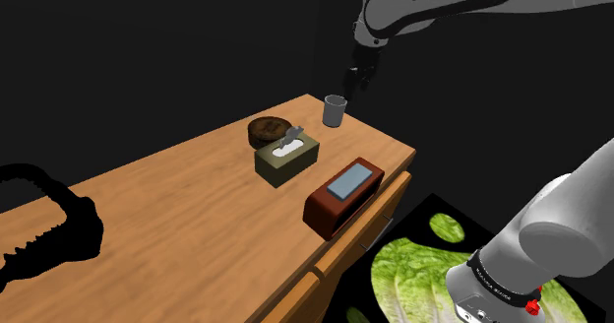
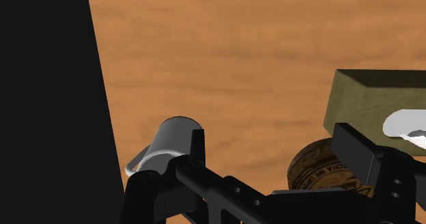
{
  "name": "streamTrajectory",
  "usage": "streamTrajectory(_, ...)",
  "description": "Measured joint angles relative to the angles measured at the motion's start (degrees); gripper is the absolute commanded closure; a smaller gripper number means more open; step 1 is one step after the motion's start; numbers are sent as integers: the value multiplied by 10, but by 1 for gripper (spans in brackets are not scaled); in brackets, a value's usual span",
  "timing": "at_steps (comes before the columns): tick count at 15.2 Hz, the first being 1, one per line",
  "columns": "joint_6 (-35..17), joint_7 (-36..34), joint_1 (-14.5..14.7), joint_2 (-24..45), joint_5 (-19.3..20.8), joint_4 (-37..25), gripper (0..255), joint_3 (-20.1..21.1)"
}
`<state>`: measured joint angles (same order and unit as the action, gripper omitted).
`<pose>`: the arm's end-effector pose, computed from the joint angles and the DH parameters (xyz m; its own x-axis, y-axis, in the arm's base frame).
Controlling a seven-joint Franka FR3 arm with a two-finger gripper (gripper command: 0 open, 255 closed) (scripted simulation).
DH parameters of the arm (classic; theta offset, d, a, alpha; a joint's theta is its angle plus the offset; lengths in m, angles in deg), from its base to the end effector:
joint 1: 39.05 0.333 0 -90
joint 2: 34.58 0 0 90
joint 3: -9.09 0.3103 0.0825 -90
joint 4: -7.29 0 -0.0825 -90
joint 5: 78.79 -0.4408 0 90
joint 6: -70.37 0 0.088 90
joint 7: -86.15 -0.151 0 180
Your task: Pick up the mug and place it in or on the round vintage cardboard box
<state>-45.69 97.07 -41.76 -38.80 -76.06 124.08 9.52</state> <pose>0.5946 -0.0283 0.4103 0.9840 0.1708 0.0509 0.1680 -0.9842 0.0552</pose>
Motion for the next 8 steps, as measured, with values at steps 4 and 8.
streamTrajectory(4, -12, 1, -4, 86, 5, -68, 0, -4)
streamTrajectory(8, -25, 2, -8, 178, 8, -141, 0, -8)
